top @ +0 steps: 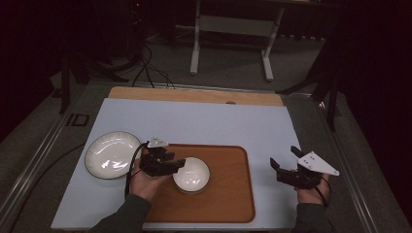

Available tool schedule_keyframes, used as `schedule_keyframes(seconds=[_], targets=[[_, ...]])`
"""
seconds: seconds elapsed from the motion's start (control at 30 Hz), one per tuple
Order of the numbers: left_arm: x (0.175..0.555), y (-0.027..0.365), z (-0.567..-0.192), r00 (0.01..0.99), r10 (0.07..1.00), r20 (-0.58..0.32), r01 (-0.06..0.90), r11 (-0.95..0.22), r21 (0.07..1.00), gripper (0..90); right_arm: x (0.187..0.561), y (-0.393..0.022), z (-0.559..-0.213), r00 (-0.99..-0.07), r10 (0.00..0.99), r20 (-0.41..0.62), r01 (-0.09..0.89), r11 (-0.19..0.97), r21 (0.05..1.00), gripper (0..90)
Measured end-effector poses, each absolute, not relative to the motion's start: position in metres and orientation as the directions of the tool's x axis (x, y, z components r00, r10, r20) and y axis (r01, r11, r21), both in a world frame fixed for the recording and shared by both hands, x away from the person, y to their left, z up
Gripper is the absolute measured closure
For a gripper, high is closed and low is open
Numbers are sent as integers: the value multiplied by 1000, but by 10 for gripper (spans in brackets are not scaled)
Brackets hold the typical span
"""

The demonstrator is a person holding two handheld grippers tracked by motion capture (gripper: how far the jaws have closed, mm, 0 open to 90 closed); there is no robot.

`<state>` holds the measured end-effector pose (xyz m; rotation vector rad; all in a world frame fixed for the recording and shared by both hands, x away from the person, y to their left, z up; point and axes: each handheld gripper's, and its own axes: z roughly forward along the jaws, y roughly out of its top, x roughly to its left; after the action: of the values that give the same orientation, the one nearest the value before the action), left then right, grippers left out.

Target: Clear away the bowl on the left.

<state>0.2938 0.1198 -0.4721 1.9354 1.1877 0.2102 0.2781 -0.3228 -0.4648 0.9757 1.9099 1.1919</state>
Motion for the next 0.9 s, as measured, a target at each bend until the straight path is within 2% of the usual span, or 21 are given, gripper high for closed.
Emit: schedule_keyframes(seconds=[0.3,0.6,0.8,0.9], targets=[[289,132,-454,550,812,-193,586,-211,783,380,278,-323,-465,-492,857,-153,239,303,923,139],[284,150,-439,519,845,-130,515,-188,836,332,278,-323,-465,-492,857,-153,240,302,922,139],[281,170,-432,460,883,-89,484,-166,859,315,278,-323,-465,-492,857,-152,240,302,923,139],[280,185,-431,395,916,-65,481,-146,864,303,278,-323,-465,-491,858,-152,241,301,923,139]])
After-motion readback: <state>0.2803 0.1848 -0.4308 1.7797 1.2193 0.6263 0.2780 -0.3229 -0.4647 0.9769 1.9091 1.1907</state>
